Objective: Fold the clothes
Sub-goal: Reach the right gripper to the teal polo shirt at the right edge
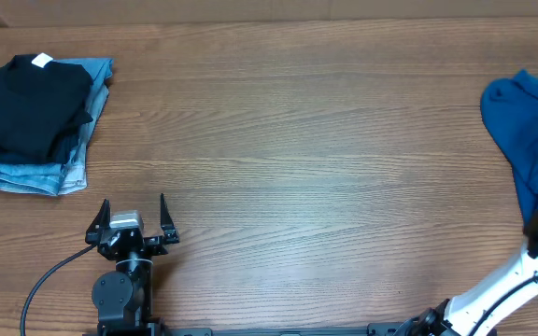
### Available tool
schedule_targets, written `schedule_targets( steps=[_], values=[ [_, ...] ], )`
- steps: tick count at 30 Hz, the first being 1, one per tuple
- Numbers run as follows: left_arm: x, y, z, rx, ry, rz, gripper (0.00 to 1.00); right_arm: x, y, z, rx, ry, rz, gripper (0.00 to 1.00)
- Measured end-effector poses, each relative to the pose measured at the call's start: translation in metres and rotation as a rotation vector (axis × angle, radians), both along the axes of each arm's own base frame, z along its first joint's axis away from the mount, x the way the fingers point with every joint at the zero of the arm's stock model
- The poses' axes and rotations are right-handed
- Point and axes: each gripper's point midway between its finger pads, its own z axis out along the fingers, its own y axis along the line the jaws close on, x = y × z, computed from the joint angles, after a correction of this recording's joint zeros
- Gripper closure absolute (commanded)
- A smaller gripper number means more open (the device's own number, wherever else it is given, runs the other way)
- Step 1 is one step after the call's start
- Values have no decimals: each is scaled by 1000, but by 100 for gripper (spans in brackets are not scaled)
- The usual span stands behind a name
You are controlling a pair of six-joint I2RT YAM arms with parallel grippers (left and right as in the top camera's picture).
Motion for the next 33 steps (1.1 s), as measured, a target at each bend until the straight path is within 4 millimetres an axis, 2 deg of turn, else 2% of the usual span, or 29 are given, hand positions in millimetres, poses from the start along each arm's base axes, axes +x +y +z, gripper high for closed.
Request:
schedule_targets(
  steps=[3,7,11,14,21,26,29,33],
  values=[
    [0,0,0,0,0,0,0,20,20,-16,-34,28,48,2],
    [0,0,0,0,0,0,0,21,23,-45,-11,89,18,3],
    [0,0,0,0,0,0,0,-3,12,-55,42,154,-91,4],
    [0,0,0,0,0,0,0,-36,-8,-61,98,214,-203,4],
    [0,0,0,0,0,0,0,-98,-49,-66,179,278,-383,10],
    [0,0,0,0,0,0,0,-103,-56,-66,228,240,-398,12],
    [0,0,0,0,0,0,0,-100,-53,-80,240,229,-390,12],
    [0,0,0,0,0,0,0,-108,-43,-103,270,260,-388,15]
  ],
)
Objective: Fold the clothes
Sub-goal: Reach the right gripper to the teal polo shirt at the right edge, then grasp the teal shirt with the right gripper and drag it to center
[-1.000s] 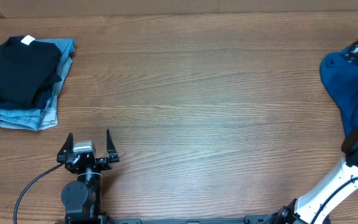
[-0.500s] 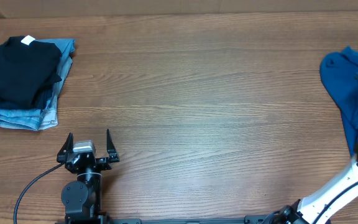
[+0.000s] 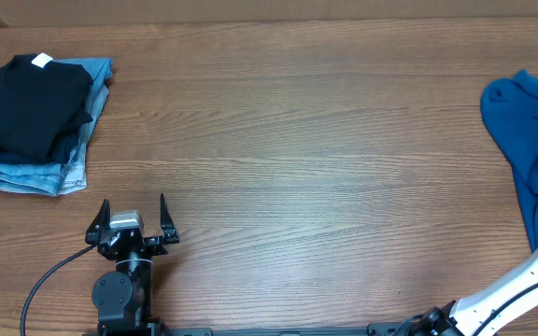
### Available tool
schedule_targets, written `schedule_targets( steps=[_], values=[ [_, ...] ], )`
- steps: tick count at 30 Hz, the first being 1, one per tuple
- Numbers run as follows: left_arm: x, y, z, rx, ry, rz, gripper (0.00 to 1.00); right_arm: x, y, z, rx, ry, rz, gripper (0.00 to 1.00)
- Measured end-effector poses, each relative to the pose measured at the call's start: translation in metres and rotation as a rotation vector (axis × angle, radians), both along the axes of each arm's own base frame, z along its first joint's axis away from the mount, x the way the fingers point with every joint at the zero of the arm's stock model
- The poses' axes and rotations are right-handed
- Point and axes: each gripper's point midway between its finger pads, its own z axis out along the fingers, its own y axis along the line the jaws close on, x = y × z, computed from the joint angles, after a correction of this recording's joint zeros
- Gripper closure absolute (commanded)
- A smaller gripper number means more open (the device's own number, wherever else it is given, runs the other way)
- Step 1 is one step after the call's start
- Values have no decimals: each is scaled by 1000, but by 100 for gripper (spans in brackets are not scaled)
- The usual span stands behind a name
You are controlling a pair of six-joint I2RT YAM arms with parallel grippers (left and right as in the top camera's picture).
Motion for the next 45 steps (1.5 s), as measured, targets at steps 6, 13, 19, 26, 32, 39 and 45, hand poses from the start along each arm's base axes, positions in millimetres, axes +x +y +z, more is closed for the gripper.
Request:
schedule_targets(
  steps=[6,13,19,26,32,39,45],
  values=[
    [0,0,0,0,0,0,0,2,3,-11,11,-17,-1,70],
    [0,0,0,0,0,0,0,2,12,-9,55,-24,6,96],
    [0,0,0,0,-1,0,0,22,17,32,34,-49,55,96],
    [0,0,0,0,0,0,0,91,94,70,-10,-91,303,96],
    [0,0,0,0,0,0,0,133,204,70,1,-89,547,96],
    [0,0,0,0,0,0,0,159,312,73,-21,-124,773,96],
    [0,0,0,0,0,0,0,182,422,84,-61,-258,983,96]
  ],
)
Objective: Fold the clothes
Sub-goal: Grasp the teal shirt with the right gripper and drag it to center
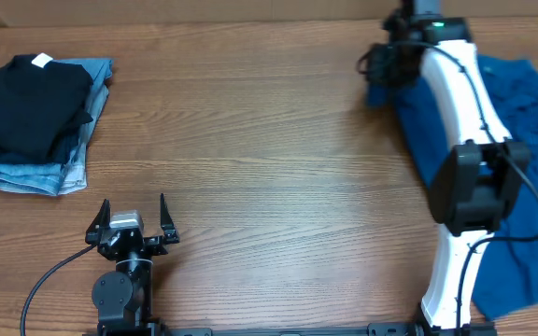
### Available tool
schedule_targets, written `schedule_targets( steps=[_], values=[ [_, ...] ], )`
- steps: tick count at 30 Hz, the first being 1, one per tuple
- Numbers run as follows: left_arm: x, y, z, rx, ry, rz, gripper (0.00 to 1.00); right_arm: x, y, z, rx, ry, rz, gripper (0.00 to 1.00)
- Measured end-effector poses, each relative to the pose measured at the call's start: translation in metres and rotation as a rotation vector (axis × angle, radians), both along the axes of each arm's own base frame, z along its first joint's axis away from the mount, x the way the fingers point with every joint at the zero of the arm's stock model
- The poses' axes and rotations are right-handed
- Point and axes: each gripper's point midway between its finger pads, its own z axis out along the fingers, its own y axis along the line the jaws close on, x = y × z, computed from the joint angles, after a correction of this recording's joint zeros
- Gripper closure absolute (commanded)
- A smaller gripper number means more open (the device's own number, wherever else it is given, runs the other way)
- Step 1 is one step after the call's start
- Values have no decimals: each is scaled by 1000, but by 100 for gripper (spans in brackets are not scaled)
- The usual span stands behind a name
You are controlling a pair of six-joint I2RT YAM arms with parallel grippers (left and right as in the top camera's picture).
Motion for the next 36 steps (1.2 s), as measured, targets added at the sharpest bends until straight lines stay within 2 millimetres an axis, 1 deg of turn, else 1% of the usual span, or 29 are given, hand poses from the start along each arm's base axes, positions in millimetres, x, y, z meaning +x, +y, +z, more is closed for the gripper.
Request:
schedule_targets(
  steps=[1,4,7,8,9,10,12,13,15,18,19,20,21,22,23,24,25,27,31,33,34,36],
  values=[
    [0,0,0,0,0,0,0,2,16,2,3,-23,28,96],
    [0,0,0,0,0,0,0,3,78,10,16,-98,139,96],
    [0,0,0,0,0,0,0,-5,142,19,40,-170,252,96],
    [0,0,0,0,0,0,0,-14,171,21,51,-191,303,96],
    [0,0,0,0,0,0,0,-25,197,22,59,-203,353,96],
    [0,0,0,0,0,0,0,-34,213,21,61,-207,387,96],
    [0,0,0,0,0,0,0,-67,263,21,67,-214,508,96],
    [0,0,0,0,0,0,0,-80,279,21,69,-216,551,96],
    [0,0,0,0,0,0,0,-114,316,21,67,-225,665,96],
    [0,0,0,0,0,0,0,-159,355,20,62,-231,796,96],
    [0,0,0,0,0,0,0,-168,362,20,62,-233,822,96],
    [0,0,0,0,0,0,0,-174,367,20,63,-234,838,94],
    [0,0,0,0,0,0,0,-180,372,20,64,-235,854,70],
    [0,0,0,0,0,0,0,-183,374,20,63,-236,863,42],
    [0,0,0,0,0,0,0,-185,375,19,61,-237,871,21],
    [0,0,0,0,0,0,0,-185,375,20,64,-236,872,3],
    [0,0,0,0,0,0,0,-186,376,20,69,-234,876,0],
    [0,0,0,0,0,0,0,-187,376,20,79,-230,884,0],
    [0,0,0,0,0,0,0,-191,371,22,75,-201,889,0],
    [0,0,0,0,0,0,0,-187,369,33,77,-210,880,0],
    [0,0,0,0,0,0,0,-174,363,53,78,-243,853,0],
    [0,0,0,0,0,0,0,-161,346,68,51,-253,803,0]
  ],
)
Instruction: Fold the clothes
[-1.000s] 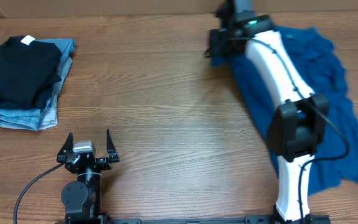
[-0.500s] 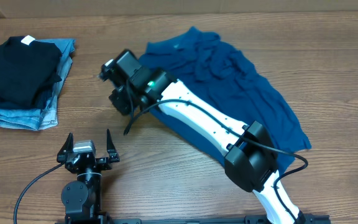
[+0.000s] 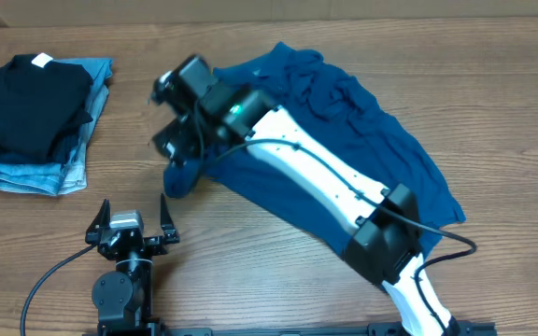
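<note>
A large blue garment (image 3: pixel 344 140) lies crumpled across the middle of the table, running from the far centre down to the right. My right arm reaches across it to the left. My right gripper (image 3: pixel 174 154) is shut on the garment's left end, which hangs bunched below the fingers. My left gripper (image 3: pixel 134 202) stands open near the front left edge, close to that bunched end, with nothing in it.
A folded stack sits at the far left: a black garment (image 3: pixel 31 103) on top of light denim (image 3: pixel 35 177). The white right arm (image 3: pixel 316 177) lies diagonally over the blue garment. Bare wood table (image 3: pixel 493 93) shows at the right.
My right gripper was at the far centre-right edge on the blue garment. It is now left of centre, and the garment has come with it, spread over the middle of the table.
The blue garment first lay heaped at the table's right edge with my right arm beside it. Then my right gripper was at the far edge, with the cloth spread over the right side. Now the cloth stretches across the middle. My left gripper has stayed open and still.
</note>
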### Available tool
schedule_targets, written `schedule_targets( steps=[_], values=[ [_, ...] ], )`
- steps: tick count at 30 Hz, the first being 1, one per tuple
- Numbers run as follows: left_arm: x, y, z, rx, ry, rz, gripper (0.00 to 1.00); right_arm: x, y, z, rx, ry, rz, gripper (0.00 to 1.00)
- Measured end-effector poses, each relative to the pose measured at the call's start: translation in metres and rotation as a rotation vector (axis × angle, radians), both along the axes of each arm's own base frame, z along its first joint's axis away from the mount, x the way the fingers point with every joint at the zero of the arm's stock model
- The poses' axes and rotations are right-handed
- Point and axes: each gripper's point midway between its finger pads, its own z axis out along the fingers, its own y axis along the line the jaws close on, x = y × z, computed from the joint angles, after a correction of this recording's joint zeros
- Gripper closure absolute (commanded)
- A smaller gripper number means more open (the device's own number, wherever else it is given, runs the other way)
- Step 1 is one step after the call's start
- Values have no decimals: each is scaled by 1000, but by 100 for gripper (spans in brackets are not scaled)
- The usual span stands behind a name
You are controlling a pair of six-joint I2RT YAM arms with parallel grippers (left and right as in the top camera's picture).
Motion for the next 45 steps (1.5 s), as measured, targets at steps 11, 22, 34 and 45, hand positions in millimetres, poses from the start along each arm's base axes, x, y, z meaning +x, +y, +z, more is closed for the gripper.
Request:
schedule_targets(
  steps=[11,22,34,45],
  values=[
    [0,0,0,0,0,0,0,115,-276,58,-104,46,-654,14],
    [0,0,0,0,0,0,0,127,-282,-24,-160,140,-652,31],
    [0,0,0,0,0,0,0,125,-222,-119,-226,98,-537,34],
    [0,0,0,0,0,0,0,136,-222,-140,-196,39,-562,39]
  ],
)
